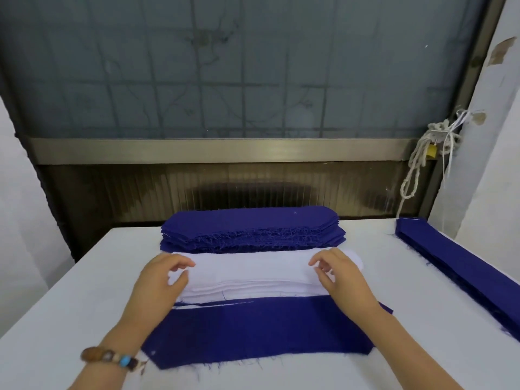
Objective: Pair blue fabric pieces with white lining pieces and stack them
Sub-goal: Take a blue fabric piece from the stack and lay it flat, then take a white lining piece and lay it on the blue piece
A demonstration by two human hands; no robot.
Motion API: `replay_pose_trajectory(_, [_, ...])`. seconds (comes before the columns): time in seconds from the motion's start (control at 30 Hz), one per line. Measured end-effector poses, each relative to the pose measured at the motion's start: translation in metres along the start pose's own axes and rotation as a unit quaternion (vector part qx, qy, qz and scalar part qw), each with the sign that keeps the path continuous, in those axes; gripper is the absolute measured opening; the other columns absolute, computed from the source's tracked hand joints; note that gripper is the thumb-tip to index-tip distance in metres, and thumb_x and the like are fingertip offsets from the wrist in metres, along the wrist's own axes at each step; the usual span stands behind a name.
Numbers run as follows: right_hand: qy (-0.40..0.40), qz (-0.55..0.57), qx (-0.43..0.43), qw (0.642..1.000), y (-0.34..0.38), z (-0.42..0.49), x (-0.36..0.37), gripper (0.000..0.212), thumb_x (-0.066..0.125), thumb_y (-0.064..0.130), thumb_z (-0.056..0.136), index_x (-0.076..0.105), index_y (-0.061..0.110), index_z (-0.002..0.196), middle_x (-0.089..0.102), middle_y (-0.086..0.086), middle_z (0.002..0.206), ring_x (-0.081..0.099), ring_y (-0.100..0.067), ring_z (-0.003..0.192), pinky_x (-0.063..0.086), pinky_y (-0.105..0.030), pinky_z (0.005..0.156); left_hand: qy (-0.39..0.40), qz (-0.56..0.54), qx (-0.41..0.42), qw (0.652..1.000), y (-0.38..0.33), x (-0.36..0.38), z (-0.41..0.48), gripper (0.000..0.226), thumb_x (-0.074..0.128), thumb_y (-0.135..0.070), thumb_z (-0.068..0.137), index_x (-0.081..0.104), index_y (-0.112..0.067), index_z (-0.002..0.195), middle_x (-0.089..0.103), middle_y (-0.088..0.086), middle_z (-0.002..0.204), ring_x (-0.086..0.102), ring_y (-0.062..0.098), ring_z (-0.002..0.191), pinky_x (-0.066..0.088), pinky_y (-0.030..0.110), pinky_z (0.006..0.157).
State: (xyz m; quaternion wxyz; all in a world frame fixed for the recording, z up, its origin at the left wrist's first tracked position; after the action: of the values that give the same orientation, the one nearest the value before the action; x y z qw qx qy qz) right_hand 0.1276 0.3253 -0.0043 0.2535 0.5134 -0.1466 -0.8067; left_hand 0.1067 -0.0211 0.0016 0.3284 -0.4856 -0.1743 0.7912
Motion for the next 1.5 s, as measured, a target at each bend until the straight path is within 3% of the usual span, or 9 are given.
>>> replay_pose_trajectory(0.23, [0.056,0.069,-0.03,0.996,0.045,0.048,0.056,0.011,0.059,0.013,0.094,0.063,0.021,0.1,0.055,0.005,0.093,0.051,-0.003,0.078,0.045,-0.017,0.075,0.06,-0.013,0.038,0.997,-0.029,0.067,0.037,0.022,0.063,-0.013,0.091,0.065,-0.034,0.098,0.054,-0.011,0.09,0.052,0.005,0.085,0.039,0.01,0.072])
replay_pose_trajectory(0.3, [0.073,0.069,-0.009,0.995,0.044,0.055,0.068,0.008,0.061,0.02,0.093,0.062,0.021,0.101,0.054,0.005,0.088,0.048,-0.006,0.072,0.046,-0.022,0.072,0.065,-0.014,0.025,0.997,-0.027,0.079,0.041,0.016,0.061,-0.019,0.093,0.065,-0.031,0.104,0.053,-0.009,0.087,0.053,0.005,0.077,0.041,0.011,0.067])
replay_pose_trajectory(0.4, [0.073,0.033,0.018,0.997,0.035,0.06,0.078,0.019,0.064,0.034,0.091,0.059,0.026,0.107,0.044,0.011,0.072,0.042,-0.003,0.063,0.037,-0.018,0.062,0.036,0.025,0.012,0.999,-0.019,0.086,0.043,0.019,0.058,-0.027,0.095,0.065,-0.026,0.112,0.05,-0.009,0.081,0.051,0.007,0.07,0.04,0.013,0.064])
replay_pose_trajectory(0.6, [0.052,0.033,0.012,0.998,0.027,0.062,0.086,0.028,0.063,0.038,0.091,0.059,0.032,0.118,0.041,0.013,0.072,0.041,-0.001,0.063,0.036,-0.012,0.062,0.055,0.101,0.044,0.992,-0.017,0.097,0.04,0.037,0.047,-0.037,0.1,0.057,-0.027,0.133,0.047,-0.007,0.091,0.049,0.01,0.086,0.042,0.022,0.079])
replay_pose_trajectory(0.7, [0.045,0.029,0.012,0.998,0.027,0.062,0.087,0.037,0.062,0.039,0.091,0.056,0.033,0.127,0.041,0.016,0.074,0.043,-0.003,0.071,0.04,-0.016,0.071,0.034,0.104,0.061,0.992,-0.018,0.096,0.039,0.034,0.054,-0.031,0.098,0.062,-0.023,0.13,0.047,-0.005,0.088,0.044,0.014,0.085,0.043,0.026,0.077])
replay_pose_trajectory(0.9, [0.035,0.026,0.01,0.999,0.027,0.062,0.088,0.033,0.061,0.039,0.091,0.059,0.032,0.124,0.04,0.016,0.074,0.04,0.0,0.066,0.035,-0.014,0.067,-0.013,0.111,0.098,0.989,-0.024,0.09,0.037,0.024,0.071,-0.013,0.087,0.075,-0.016,0.111,0.056,0.003,0.087,0.05,0.023,0.079,0.049,0.038,0.065])
replay_pose_trajectory(1.17, [0.03,0.025,0.011,0.999,0.028,0.061,0.088,0.028,0.06,0.038,0.093,0.06,0.033,0.12,0.041,0.015,0.072,0.04,0.002,0.062,0.032,-0.007,0.058,-0.009,0.112,0.098,0.989,-0.025,0.091,0.036,0.021,0.063,-0.016,0.093,0.074,-0.017,0.111,0.068,-0.001,0.108,0.059,0.023,0.097,0.048,0.04,0.084])
replay_pose_trajectory(1.37, [0.043,0.016,0.015,0.999,0.03,0.07,0.087,0.021,0.06,0.032,0.094,0.061,0.03,0.114,0.042,0.014,0.077,0.042,-0.001,0.064,0.034,-0.013,0.058,0.038,0.106,0.088,0.99,-0.023,0.087,0.048,0.027,0.058,-0.026,0.095,0.067,-0.027,0.121,0.063,-0.009,0.115,0.053,0.015,0.106,0.041,0.031,0.095])
replay_pose_trajectory(1.5, [0.004,0.027,-0.025,0.999,0.044,0.092,0.079,0.016,0.061,0.023,0.094,0.061,0.025,0.109,0.047,0.008,0.091,0.049,-0.005,0.077,0.046,-0.022,0.068,-0.019,0.123,0.102,0.987,-0.036,0.071,0.076,0.029,0.063,-0.025,0.092,0.065,-0.026,0.12,0.06,-0.008,0.113,0.049,0.012,0.107,0.043,0.031,0.094])
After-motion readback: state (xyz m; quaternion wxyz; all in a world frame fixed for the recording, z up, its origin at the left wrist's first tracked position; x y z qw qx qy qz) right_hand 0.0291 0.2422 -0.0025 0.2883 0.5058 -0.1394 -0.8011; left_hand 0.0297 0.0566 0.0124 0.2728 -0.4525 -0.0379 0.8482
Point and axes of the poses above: each hand's wrist, its own z-axis towards the middle knuckle, its own x-axis out of the palm, y = z × x, the point moved 3 cm from there along z, towards the middle knuckle
